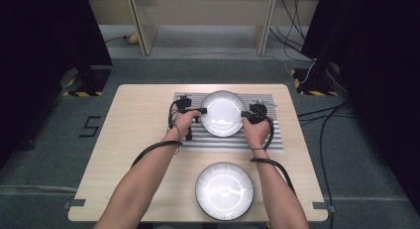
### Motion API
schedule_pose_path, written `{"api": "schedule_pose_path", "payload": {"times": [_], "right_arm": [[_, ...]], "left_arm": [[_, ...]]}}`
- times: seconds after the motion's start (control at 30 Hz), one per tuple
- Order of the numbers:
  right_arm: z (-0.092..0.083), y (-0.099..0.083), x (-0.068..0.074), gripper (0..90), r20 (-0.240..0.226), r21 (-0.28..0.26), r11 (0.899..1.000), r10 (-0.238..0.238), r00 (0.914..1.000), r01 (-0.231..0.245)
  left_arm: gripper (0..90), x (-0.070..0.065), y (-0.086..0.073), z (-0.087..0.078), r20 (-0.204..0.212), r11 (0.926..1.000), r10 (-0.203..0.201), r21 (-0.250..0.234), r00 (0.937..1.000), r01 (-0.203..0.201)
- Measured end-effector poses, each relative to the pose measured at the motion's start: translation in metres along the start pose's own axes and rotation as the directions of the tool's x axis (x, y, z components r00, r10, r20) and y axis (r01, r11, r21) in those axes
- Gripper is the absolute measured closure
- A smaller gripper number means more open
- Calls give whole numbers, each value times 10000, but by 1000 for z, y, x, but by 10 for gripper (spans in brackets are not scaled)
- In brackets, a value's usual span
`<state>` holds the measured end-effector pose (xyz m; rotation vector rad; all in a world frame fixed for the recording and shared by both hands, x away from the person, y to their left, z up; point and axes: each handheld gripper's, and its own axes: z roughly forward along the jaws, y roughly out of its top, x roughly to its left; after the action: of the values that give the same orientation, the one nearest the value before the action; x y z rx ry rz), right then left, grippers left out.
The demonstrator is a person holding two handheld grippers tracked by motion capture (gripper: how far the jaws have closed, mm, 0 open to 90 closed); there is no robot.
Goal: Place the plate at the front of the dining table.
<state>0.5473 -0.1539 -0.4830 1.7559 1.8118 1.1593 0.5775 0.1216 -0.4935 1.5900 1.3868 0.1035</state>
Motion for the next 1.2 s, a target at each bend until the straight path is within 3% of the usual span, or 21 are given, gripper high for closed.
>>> {"api": "schedule_pose_path", "payload": {"times": [0.73, 1.2], "right_arm": [[9, -5, 2, 795, 368, 58, 9999, -149, 9992, 147], [15, -10, 3, 780, 478, 223, 9992, -335, 9983, 325]], "left_arm": [[793, 4, 1, 10, -403, 9988, -469, 97, 9981, 473], [764, 6, 1, 15, -941, 9997, -58, 250, 9955, 82]]}}
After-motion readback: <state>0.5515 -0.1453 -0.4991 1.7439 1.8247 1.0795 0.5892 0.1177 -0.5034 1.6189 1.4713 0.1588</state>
